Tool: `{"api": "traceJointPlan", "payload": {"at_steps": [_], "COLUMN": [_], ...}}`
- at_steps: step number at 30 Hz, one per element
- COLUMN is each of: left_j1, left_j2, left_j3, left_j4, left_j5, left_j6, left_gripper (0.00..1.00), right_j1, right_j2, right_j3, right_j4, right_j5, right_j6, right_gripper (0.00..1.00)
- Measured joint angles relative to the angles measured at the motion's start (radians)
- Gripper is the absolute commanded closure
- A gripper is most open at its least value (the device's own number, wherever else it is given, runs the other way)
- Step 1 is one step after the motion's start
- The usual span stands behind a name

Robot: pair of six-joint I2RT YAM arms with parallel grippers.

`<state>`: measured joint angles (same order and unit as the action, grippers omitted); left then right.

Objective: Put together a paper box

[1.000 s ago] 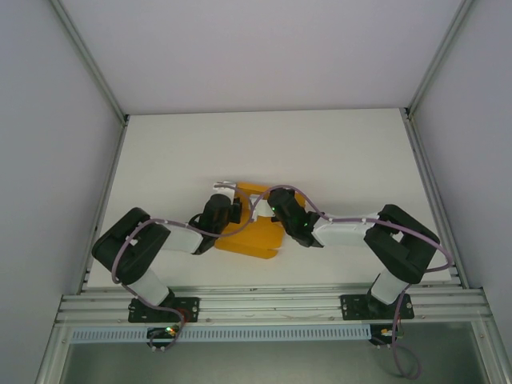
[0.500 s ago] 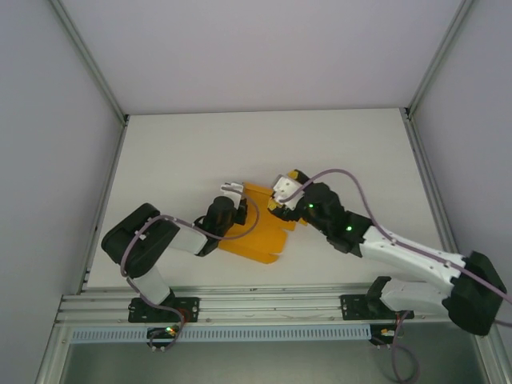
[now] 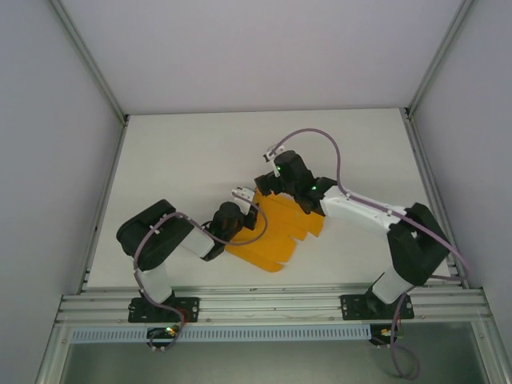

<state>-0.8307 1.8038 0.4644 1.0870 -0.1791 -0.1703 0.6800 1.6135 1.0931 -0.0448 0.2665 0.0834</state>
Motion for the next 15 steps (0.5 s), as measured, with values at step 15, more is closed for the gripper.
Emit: {"api": "traceJointPlan", "payload": {"at_steps": [15], "left_j1": [-0.001], "left_j2": [0.041], "left_j3": [-0.063], "left_j4": [0.137], "left_j5": [-0.003], "left_j6": [0.003], "left_gripper": [0.74], "right_j1": [0.047], "right_j2": [0.045], "right_j3": [-0.089], "right_j4": [0.051], "right_j5": [0.003], "right_j6": [0.161], "right_gripper": [0.08]}}
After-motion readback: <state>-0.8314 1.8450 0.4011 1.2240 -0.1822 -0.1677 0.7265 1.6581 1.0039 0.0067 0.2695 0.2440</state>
